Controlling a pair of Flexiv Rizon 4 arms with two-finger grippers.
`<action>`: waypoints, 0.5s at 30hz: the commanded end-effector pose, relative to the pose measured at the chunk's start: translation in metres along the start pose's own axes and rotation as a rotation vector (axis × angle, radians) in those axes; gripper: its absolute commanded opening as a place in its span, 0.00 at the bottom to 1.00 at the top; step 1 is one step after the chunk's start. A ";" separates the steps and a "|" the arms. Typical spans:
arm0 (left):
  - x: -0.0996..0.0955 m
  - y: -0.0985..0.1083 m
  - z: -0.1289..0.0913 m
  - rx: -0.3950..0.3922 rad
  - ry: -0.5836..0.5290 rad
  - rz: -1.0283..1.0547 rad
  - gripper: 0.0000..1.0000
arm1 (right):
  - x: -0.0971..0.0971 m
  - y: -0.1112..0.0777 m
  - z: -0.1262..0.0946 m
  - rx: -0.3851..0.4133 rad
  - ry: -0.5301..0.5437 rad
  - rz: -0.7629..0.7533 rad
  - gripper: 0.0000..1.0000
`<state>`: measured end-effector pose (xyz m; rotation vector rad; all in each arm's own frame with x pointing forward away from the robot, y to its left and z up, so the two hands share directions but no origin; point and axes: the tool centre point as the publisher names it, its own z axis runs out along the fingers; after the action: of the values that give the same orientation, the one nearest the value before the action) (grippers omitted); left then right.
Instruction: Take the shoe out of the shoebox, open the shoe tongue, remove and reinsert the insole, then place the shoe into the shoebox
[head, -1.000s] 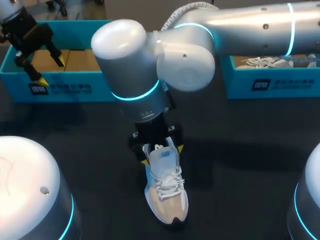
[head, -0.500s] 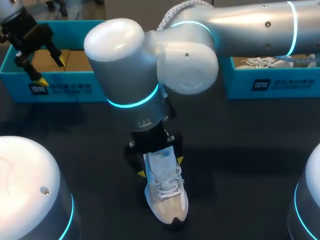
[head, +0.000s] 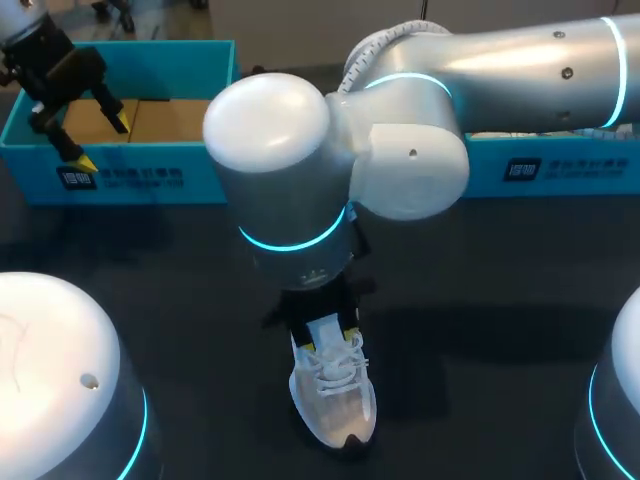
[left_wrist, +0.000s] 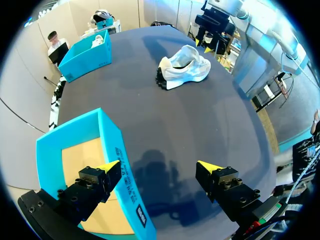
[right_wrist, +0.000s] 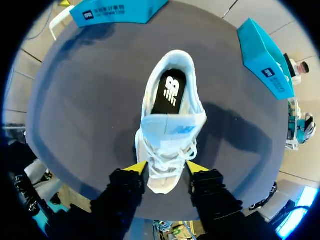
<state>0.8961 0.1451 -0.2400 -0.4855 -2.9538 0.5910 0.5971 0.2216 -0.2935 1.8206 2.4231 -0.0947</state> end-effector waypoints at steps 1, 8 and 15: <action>0.001 0.000 0.000 -0.003 -0.002 0.001 1.00 | -0.005 0.011 0.013 0.013 0.043 -0.011 0.41; 0.001 0.000 0.000 -0.003 -0.002 0.001 1.00 | -0.007 0.025 0.034 0.021 0.064 -0.010 0.40; 0.001 0.000 0.000 -0.003 -0.002 0.001 1.00 | -0.018 0.032 0.044 0.036 0.033 0.038 0.35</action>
<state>0.8961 0.1451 -0.2400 -0.4855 -2.9538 0.5910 0.6350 0.2119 -0.3344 1.8934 2.4208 -0.1138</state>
